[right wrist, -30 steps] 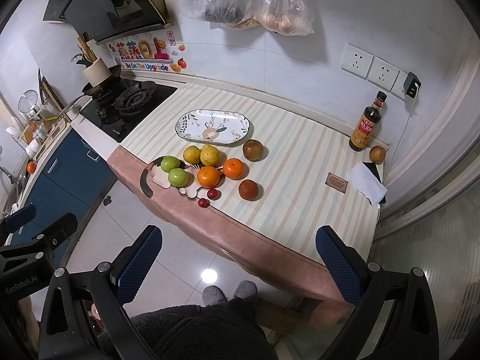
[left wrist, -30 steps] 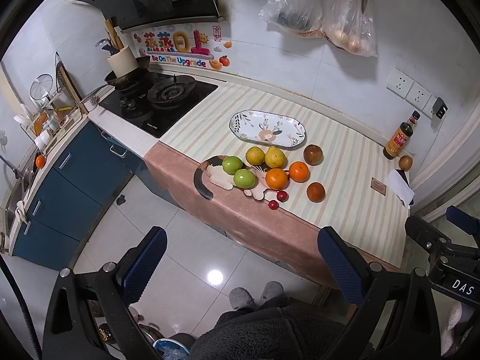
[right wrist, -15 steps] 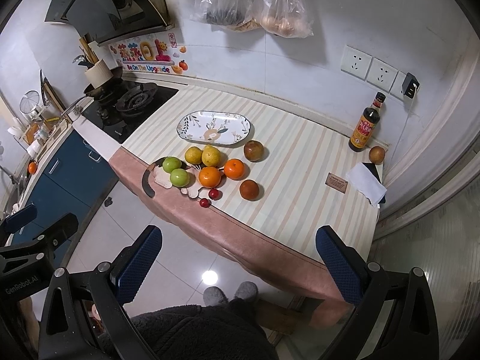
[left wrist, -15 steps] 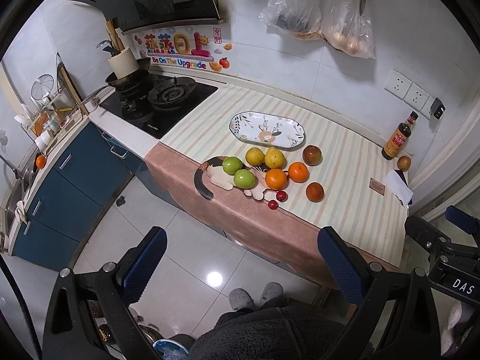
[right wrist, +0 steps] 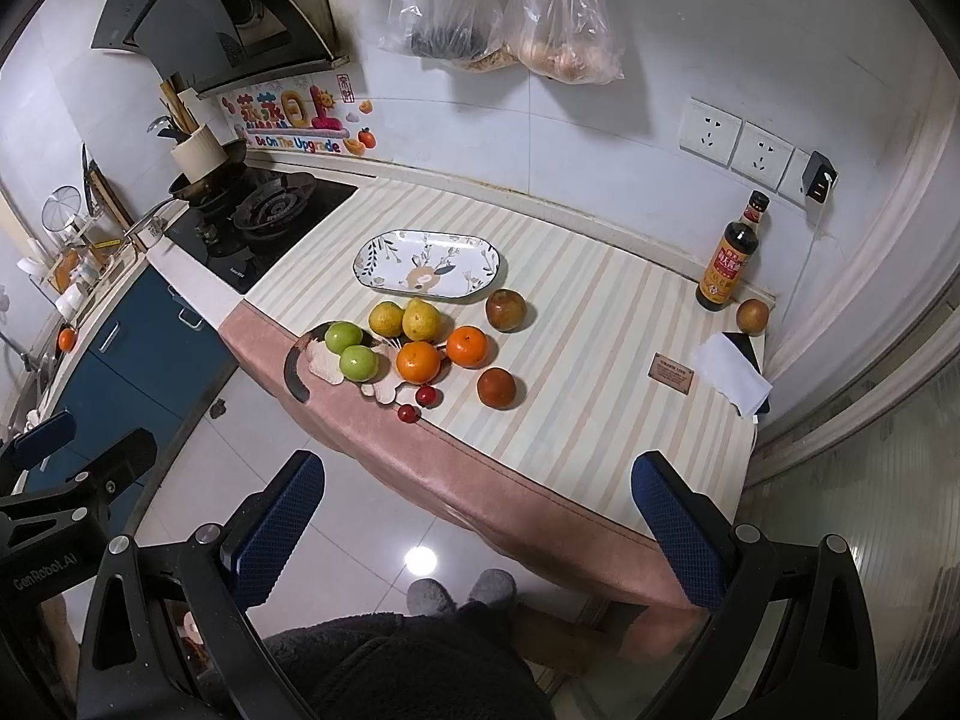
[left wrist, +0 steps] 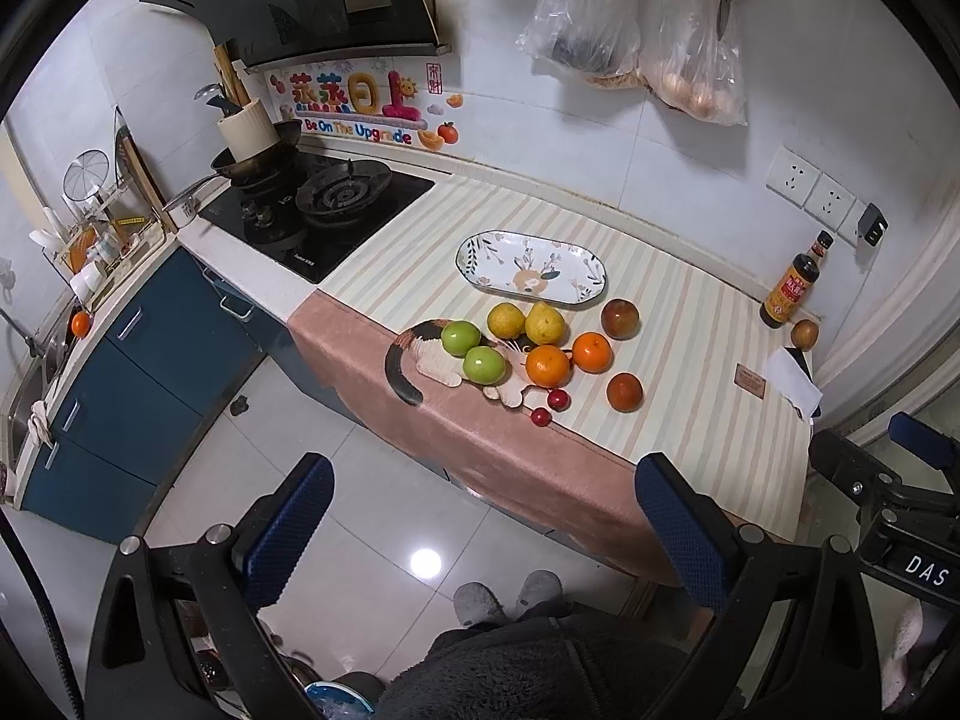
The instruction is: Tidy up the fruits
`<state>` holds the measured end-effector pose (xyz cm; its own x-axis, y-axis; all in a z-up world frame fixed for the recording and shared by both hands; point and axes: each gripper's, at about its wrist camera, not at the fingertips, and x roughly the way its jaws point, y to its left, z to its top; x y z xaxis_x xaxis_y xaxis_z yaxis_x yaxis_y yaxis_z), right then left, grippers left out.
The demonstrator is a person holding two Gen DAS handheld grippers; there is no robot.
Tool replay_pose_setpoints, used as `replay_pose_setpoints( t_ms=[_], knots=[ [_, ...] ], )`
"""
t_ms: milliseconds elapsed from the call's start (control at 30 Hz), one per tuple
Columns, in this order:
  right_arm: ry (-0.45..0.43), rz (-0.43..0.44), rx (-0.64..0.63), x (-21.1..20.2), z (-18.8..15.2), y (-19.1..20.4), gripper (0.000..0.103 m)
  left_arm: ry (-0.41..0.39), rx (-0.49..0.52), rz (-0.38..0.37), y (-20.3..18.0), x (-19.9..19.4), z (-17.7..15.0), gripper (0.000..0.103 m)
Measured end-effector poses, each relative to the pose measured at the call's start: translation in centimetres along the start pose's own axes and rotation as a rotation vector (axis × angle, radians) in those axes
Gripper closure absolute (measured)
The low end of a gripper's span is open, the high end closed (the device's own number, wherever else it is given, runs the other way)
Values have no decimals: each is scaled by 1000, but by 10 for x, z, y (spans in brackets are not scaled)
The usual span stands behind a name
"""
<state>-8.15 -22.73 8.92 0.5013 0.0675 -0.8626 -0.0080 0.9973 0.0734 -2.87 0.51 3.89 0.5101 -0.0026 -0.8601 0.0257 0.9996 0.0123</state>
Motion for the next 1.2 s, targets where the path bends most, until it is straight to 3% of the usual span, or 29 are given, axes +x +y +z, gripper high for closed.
replay_pose_setpoints(
  t_ms=[333,467,600,733,867,1033,1167,1200],
  knots=[
    [-8,16,22,11,13,-12,0,-14,-3,7,-1,1,4,0],
    [-37,81,83,35,21,-30,0,-80,-10,94,-7,21,27,0],
    [10,126,140,85,29,-48,0,-116,-13,228,-7,55,45,0],
    [76,183,154,144,33,-52,0,-61,-35,325,8,107,58,0],
    [137,220,164,208,40,-50,0,26,-70,348,32,158,64,0],
    [196,253,188,285,54,-32,3,149,-111,294,62,217,68,2],
    [239,269,201,346,76,-4,17,224,-105,231,79,265,82,8],
    [242,268,202,357,83,2,19,242,-91,219,84,280,88,14]
  ],
)
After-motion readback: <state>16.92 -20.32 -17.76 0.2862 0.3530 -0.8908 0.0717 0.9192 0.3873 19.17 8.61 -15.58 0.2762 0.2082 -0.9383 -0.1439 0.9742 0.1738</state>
